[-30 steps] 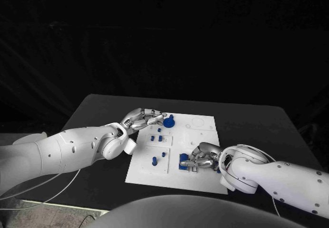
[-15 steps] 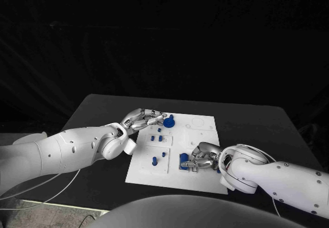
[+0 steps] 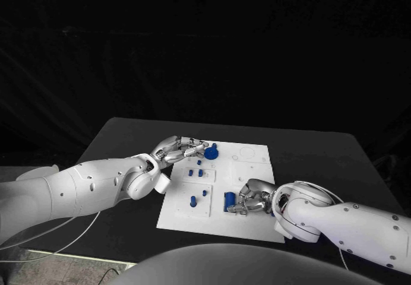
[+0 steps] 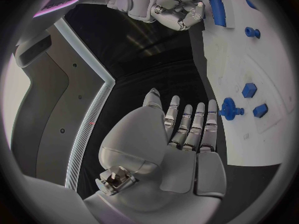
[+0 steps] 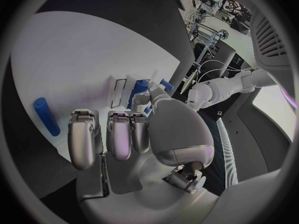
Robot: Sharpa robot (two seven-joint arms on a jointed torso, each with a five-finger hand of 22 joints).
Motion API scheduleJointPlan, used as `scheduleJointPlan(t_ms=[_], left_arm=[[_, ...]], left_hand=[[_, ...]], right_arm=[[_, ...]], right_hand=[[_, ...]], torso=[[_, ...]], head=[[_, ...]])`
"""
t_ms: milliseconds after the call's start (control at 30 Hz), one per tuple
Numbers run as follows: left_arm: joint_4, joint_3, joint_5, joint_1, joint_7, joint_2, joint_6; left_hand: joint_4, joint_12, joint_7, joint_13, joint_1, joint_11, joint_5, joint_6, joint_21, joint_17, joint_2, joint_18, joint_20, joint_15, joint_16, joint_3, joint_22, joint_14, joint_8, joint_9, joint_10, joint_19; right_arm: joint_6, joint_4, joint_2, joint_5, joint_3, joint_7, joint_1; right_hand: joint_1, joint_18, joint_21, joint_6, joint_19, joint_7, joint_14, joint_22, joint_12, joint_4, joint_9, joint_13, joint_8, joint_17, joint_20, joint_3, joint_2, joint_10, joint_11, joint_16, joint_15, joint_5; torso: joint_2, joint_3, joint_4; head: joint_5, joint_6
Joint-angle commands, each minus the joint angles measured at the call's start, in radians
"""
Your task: Assemble the parts on the task board
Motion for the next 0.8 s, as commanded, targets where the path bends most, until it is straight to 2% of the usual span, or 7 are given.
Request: scheduleJointPlan(t_ms=[33,400,467,500,600,700,800], left_arm=[[0.003,0.001,-0.005,0.000,0.003,0.000,0.019],[0.006,0.001,-0.007,0.000,0.004,-0.002,0.018],[0.007,0.001,-0.007,0.000,0.004,-0.004,0.018],[0.007,0.001,-0.007,0.000,0.004,-0.005,0.017],[0.008,0.001,-0.007,0.000,0.003,-0.007,0.015],[0.008,0.001,-0.007,0.000,0.003,-0.008,0.013],[0.008,0.001,-0.007,0.000,0.003,-0.006,0.013]], left_hand=[[0.001,-0.002,0.002,0.000,0.010,0.006,0.005,-0.001,0.007,-0.001,0.003,-0.014,-0.001,-0.001,0.004,0.005,-0.002,0.007,0.007,-0.002,0.002,0.006],[0.000,-0.002,0.002,0.000,0.014,0.007,0.006,0.000,0.007,-0.001,0.003,-0.015,-0.001,0.001,0.005,0.006,-0.003,0.009,0.008,-0.002,0.003,0.007],[0.000,-0.002,0.002,0.000,0.014,0.007,0.007,0.000,0.007,-0.001,0.003,-0.015,-0.001,0.001,0.005,0.007,-0.003,0.009,0.008,-0.002,0.003,0.007],[0.000,-0.001,0.002,0.000,0.015,0.007,0.007,0.000,0.007,-0.001,0.003,-0.015,-0.001,0.001,0.005,0.007,-0.003,0.009,0.008,-0.002,0.003,0.008],[0.000,-0.001,0.002,0.000,0.015,0.007,0.007,0.000,0.007,-0.001,0.003,-0.016,-0.001,0.001,0.005,0.007,-0.003,0.009,0.008,-0.002,0.003,0.008],[0.000,-0.001,0.002,0.000,0.016,0.007,0.007,0.001,0.008,-0.001,0.002,-0.016,-0.001,0.001,0.005,0.007,-0.004,0.010,0.008,-0.002,0.004,0.008],[0.000,-0.001,0.002,0.001,0.017,0.008,0.008,0.001,0.008,-0.001,0.002,-0.016,-0.001,0.000,0.006,0.007,-0.004,0.011,0.008,-0.002,0.005,0.009]], right_arm=[[0.030,-0.002,0.005,-0.022,0.000,-0.006,-0.003],[-0.035,0.019,-0.024,-0.038,0.000,0.000,-0.005],[-0.056,0.035,-0.045,-0.038,0.000,0.003,0.004],[-0.067,0.048,-0.064,-0.037,0.001,0.003,0.018],[-0.067,0.068,-0.100,-0.035,0.001,-0.007,0.050],[-0.046,0.078,-0.131,-0.036,0.001,-0.031,0.083],[0.008,0.078,-0.160,-0.054,0.000,-0.073,0.108]], right_hand=[[0.007,0.007,0.000,0.004,0.083,-0.001,0.082,0.235,0.004,-0.008,0.089,0.263,0.011,0.123,-0.007,-0.004,-0.009,0.103,-0.007,0.005,-0.004,-0.032],[-0.069,0.009,-0.008,-0.033,0.081,-0.001,0.082,0.233,0.004,0.053,0.076,0.263,-0.011,0.124,-0.007,-0.055,-0.053,0.103,-0.008,0.006,-0.004,-0.100],[-0.096,0.009,-0.008,-0.076,0.081,-0.002,0.082,0.233,0.004,0.085,0.056,0.263,-0.079,0.124,-0.008,-0.067,-0.059,0.103,-0.009,0.006,-0.005,-0.100],[-0.116,0.009,-0.009,-0.147,0.081,-0.002,0.082,0.232,0.004,0.115,0.022,0.263,-0.196,0.124,-0.009,-0.076,-0.062,0.103,-0.009,0.007,-0.006,-0.099],[-0.152,0.009,-0.008,-0.173,0.081,0.010,0.082,0.233,0.004,0.185,-0.064,0.263,-0.326,0.124,-0.009,-0.088,-0.056,0.103,-0.001,0.007,0.004,-0.099],[-0.152,0.008,-0.006,-0.155,0.082,0.033,0.083,0.233,0.004,0.198,-0.182,0.263,-0.446,0.126,0.007,-0.086,-0.028,0.103,0.015,0.008,0.013,-0.095],[-0.123,0.008,-0.005,-0.137,0.082,0.043,0.083,0.234,0.004,0.182,-0.280,0.263,-0.535,0.126,0.015,-0.080,-0.014,0.103,0.031,0.008,0.026,0.000]], torso=[[0.000,0.0001,0.0004],[0.000,-0.0003,0.0023],[0.000,0.0000,0.0028],[0.000,0.0000,0.0029],[-0.001,-0.0010,0.0008],[0.000,-0.0011,0.0012],[-0.001,-0.0014,0.0010]], head=[[0.002,0.000],[0.004,0.000],[0.005,0.000],[0.006,0.000],[0.010,0.000],[0.010,0.000],[0.009,0.000]])
